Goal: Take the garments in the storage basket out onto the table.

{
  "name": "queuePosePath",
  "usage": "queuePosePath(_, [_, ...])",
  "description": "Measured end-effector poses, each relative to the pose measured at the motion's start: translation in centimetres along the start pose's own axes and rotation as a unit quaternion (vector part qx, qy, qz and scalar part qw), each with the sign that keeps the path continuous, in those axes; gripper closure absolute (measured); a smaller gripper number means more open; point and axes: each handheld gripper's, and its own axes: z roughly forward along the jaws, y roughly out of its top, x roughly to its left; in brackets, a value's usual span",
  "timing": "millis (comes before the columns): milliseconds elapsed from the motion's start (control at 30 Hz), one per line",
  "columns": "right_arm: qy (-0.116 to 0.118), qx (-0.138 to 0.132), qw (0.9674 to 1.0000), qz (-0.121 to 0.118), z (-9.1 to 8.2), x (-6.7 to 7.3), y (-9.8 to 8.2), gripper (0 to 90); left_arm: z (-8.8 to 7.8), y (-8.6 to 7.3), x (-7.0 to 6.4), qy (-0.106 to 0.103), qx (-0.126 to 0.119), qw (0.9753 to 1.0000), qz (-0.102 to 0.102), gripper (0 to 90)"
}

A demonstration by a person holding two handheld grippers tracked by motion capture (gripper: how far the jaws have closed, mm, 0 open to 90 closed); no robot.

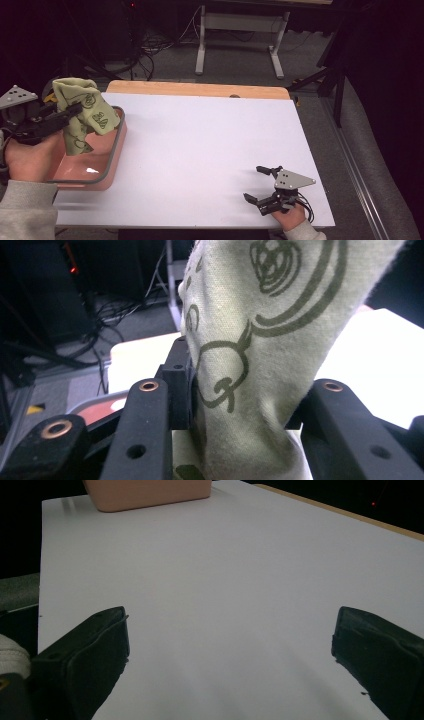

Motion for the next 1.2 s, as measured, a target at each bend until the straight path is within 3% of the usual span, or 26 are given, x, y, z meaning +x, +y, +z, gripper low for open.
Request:
queuePosePath(133, [0.000, 0.000, 1.0000, 0.000, 0.0, 0.0, 0.0, 2.5, -0.3, 0.9, -1.4, -0.020, -0.011, 0.9996, 0.014, 61.0])
queuePosePath(267, [0.001, 0.000, 1.0000, 0.000, 0.0, 0.0, 0.0, 2.5, -0.4, 1.3, -2.1, -0.039, -0.020, 0.9990, 0.010, 61.1])
queuePosePath(300, [0.001, 0.000, 1.0000, -0.001, 0.0, 0.0, 0.0, 2.5, -0.4, 1.6, -2.4, -0.055, -0.024, 0.9982, 0.006, 61.0])
queuePosePath(433, [0.001, -0.001, 1.0000, -0.002, -0.1, 0.0, 0.0, 2.5, 0.0, 1.9, -3.3, -0.083, -0.028, 0.9962, 0.003, 61.1])
queuePosePath(600, [0.002, 0.001, 1.0000, 0.000, -0.1, 0.0, -0.1, 2.5, 0.4, 2.3, -4.4, -0.095, -0.029, 0.9950, 0.012, 61.1])
queuePosePath(867, [0.002, -0.001, 1.0000, -0.001, -0.1, 0.0, 0.0, 2.5, 1.8, 3.1, -6.5, -0.130, -0.035, 0.9907, 0.018, 61.1])
queuePosePath(1200, [0.002, -0.004, 1.0000, -0.001, -0.2, -0.1, 0.0, 2.5, 3.5, 3.6, -8.9, -0.154, -0.028, 0.9871, 0.035, 61.0])
